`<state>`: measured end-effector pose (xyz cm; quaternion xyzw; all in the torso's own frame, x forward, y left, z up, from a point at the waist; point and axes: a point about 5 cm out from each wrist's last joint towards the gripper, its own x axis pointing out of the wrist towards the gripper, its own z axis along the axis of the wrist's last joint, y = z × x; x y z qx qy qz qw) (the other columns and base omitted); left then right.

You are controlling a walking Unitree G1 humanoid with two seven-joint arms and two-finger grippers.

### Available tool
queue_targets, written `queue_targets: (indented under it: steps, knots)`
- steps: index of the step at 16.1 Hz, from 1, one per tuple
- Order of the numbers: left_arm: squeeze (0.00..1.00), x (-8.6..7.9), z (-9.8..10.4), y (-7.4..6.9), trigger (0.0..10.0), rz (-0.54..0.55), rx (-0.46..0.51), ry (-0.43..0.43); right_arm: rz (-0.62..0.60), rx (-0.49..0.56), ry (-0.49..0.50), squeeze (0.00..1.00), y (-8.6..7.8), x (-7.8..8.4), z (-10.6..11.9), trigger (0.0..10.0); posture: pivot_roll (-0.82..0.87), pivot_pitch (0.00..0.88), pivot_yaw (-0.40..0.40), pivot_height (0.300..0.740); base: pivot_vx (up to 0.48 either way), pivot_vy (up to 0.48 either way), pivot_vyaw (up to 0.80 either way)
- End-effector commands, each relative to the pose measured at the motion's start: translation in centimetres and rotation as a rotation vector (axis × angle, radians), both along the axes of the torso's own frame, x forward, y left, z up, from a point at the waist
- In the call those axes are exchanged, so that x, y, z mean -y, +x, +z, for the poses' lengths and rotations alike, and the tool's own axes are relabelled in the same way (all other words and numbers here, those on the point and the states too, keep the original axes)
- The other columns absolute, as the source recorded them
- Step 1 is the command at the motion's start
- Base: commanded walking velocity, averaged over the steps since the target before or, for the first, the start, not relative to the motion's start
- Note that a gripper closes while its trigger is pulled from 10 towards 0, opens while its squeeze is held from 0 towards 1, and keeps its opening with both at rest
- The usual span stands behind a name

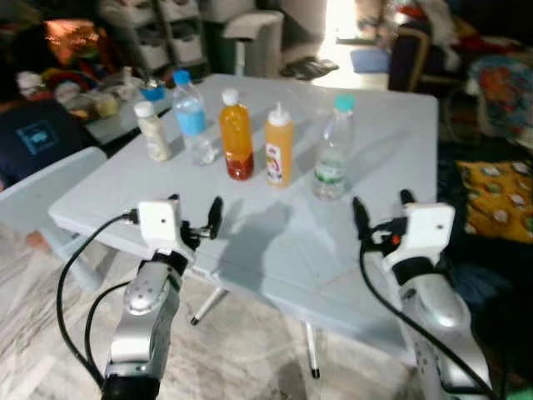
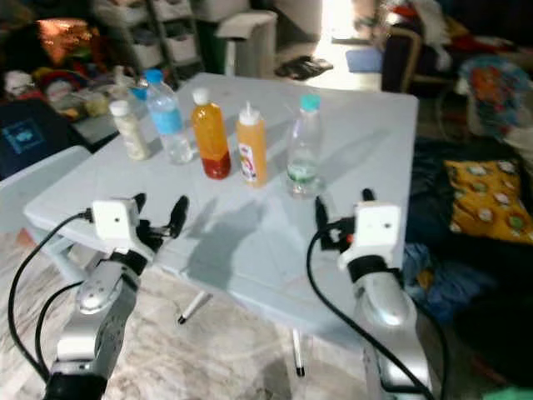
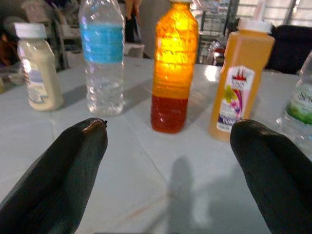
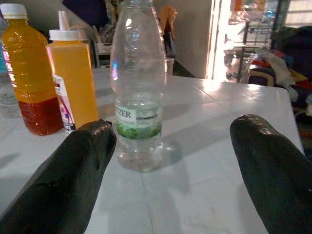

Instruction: Restocking fridge

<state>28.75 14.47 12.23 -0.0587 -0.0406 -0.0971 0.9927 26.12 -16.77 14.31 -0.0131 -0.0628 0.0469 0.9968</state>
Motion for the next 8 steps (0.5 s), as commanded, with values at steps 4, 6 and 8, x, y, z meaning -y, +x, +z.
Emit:
queue_targets:
  steps: [4, 6, 8]
  knots:
    - [0.0, -1.7, -0.3, -0.3, 10.0, 0.05, -0.016, 0.032, 0.022, 0.018, 0.012, 0.0, 0.6, -1.1, 0.5, 10.0, -0.07, 0.051, 0.032, 0.74, 0.0, 0.0, 0.0]
    - [0.0, -1.7, -0.7, -0.7, 10.0, 0.049, -0.029, 0.042, -0.032, 0.051, -0.011, 0.0, 1.3, -0.4, 1.4, 10.0, -0.06, 0.057, 0.035, 0.74, 0.0, 0.0, 0.0]
    - [0.0, -1.7, -0.6, -0.7, 10.0, 0.044, -0.026, 0.047, -0.027, 0.089, -0.023, 0.0, 2.2, -0.1, 2.6, 10.0, -0.06, 0.062, 0.042, 0.74, 0.0, 0.0, 0.0]
